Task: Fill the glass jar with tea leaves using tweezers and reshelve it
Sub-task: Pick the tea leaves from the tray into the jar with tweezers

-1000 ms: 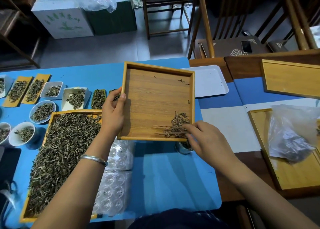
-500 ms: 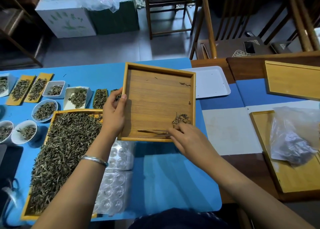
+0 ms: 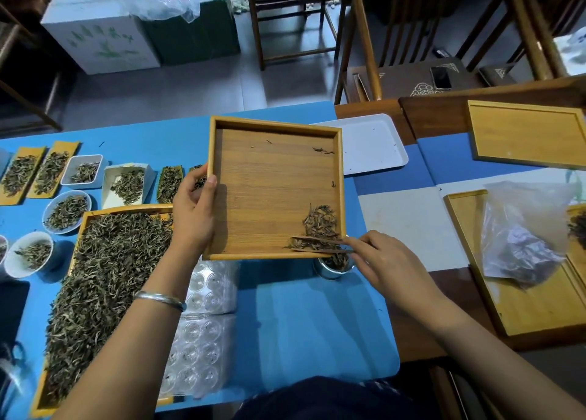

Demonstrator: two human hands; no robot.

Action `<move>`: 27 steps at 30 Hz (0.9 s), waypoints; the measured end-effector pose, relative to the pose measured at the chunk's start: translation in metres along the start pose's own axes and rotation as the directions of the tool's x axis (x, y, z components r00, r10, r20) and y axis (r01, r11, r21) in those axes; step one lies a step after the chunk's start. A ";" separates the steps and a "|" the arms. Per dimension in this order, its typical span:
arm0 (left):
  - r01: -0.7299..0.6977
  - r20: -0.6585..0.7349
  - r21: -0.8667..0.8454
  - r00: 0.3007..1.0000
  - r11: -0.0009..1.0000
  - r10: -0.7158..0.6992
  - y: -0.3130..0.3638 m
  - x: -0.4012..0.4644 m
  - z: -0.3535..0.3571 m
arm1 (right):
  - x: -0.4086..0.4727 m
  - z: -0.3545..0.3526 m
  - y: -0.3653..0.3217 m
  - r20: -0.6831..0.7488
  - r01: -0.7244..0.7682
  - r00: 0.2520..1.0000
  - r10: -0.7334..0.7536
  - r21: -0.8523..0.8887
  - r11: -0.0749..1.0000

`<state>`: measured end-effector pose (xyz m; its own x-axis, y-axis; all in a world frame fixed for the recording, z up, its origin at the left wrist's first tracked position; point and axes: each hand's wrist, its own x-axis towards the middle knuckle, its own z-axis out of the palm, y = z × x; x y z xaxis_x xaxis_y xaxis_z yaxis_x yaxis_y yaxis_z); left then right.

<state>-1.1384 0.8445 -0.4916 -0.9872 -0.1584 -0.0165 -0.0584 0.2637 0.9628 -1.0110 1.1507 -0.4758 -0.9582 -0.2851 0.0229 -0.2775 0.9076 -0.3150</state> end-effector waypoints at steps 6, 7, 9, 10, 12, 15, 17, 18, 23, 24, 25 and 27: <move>0.000 -0.025 -0.001 1.000 1.000 0.000 -0.001 0.002 0.001 | -0.021 -0.004 0.011 -0.019 -0.112 0.993 0.113 0.024 0.993; 0.005 -0.023 -0.003 1.000 1.000 -0.005 -0.001 0.002 0.001 | -0.024 -0.005 0.012 -0.015 -0.125 0.992 0.125 0.025 0.992; 0.006 -0.020 -0.014 1.000 1.000 -0.006 -0.001 0.002 0.001 | -0.031 -0.007 0.015 -0.011 -0.139 0.990 0.140 0.016 0.990; 0.003 -0.017 -0.020 1.000 1.000 -0.004 0.000 0.001 0.001 | -0.034 -0.008 0.016 -0.006 -0.144 0.990 0.144 0.009 0.990; 0.004 -0.004 -0.019 1.000 1.000 -0.004 0.000 0.001 0.001 | -0.039 -0.010 0.016 0.011 -0.154 0.988 0.154 0.004 0.988; -0.003 0.017 -0.025 1.000 1.000 0.003 0.001 0.000 0.002 | -0.047 -0.011 0.012 0.011 -0.184 0.983 0.183 0.042 0.982; -0.010 0.029 -0.029 1.000 1.000 0.011 0.001 0.000 0.002 | -0.051 -0.011 0.009 0.018 -0.212 0.977 0.211 0.077 0.974; -0.010 0.035 -0.032 0.999 0.999 0.011 0.001 0.000 0.003 | -0.052 -0.011 0.007 0.017 -0.226 0.974 0.225 0.085 0.970; -0.006 0.035 -0.029 0.999 1.000 0.007 0.003 -0.001 0.003 | -0.051 -0.011 -0.005 -0.061 -0.251 0.965 0.256 0.088 0.964; -0.006 0.033 -0.025 0.999 1.000 0.006 0.003 -0.001 0.003 | -0.048 -0.011 -0.008 -0.080 -0.253 0.962 0.261 0.100 0.962; -0.004 0.032 -0.023 0.999 1.000 0.005 0.003 -0.001 0.003 | -0.045 -0.011 -0.011 -0.101 -0.258 0.958 0.270 0.117 0.959; -0.001 0.031 -0.027 1.000 1.000 0.002 0.002 -0.001 0.004 | -0.036 -0.009 -0.016 -0.134 -0.295 0.940 0.314 0.144 0.945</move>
<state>-1.1384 0.8485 -0.4902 -0.9915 -0.1283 -0.0230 -0.0533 0.2381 0.9698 -0.9730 1.1493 -0.4633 -0.9971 0.0581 0.0497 0.0302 0.8969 -0.4412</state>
